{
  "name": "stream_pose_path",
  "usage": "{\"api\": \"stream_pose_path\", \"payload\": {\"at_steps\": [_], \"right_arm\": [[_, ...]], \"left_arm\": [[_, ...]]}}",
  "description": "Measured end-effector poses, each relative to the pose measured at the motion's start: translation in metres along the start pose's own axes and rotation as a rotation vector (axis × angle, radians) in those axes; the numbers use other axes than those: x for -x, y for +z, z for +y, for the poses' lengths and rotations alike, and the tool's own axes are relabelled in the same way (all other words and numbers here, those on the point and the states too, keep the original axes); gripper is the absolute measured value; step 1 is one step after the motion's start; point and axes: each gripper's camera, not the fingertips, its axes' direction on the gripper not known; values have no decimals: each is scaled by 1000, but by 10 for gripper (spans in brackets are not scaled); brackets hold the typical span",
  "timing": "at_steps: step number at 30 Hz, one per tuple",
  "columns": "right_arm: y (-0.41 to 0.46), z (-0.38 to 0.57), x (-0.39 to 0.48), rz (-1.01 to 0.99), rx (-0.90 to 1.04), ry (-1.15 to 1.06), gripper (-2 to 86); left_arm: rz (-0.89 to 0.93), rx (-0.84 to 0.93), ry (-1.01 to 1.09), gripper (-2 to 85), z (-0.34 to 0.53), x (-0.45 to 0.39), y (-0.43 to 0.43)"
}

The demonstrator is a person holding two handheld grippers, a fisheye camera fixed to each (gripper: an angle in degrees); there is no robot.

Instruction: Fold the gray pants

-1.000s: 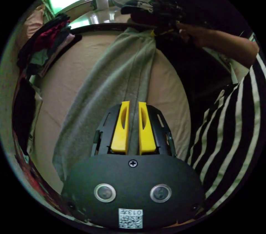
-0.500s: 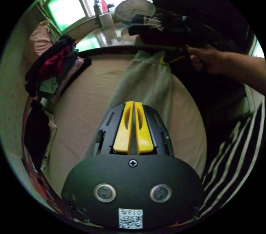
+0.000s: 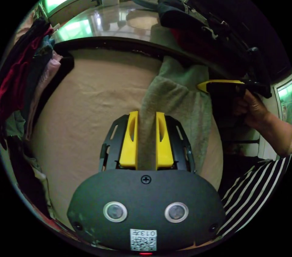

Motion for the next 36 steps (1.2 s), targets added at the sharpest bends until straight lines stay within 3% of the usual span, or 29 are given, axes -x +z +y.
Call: {"api": "stream_pose_path", "payload": {"at_steps": [5, 9, 12, 16, 20, 23, 28, 33, 36], "right_arm": [[-32, 10, 89, 4, -85, -277, 29], [-56, 27, 203, -26, -103, -620, 29], [-59, 52, 299, -55, -90, -890, 29], [-36, 115, 434, -124, -23, -1283, 29], [20, 188, 528, -109, 101, -1502, 30], [77, 260, 586, -20, 190, -1669, 31], [135, 355, 651, 203, 213, -1914, 34], [131, 378, 695, 195, 160, -2008, 41], [139, 389, 717, 223, 192, -2062, 50]], "left_arm": [[12, -75, -30, 64, 43, 15, -28], [73, -191, -122, 70, 93, 36, -64], [17, -279, -178, 69, 162, 47, -108], [14, -382, -479, 60, 316, 74, -157], [-17, -415, -903, 63, 490, 87, -176], [3, -438, -1037, 85, 572, 80, -179], [115, -467, -1070, 130, 641, 76, -176], [173, -490, -1035, 140, 677, 79, -183], [171, -322, -977, 75, 681, 84, -175]]}}
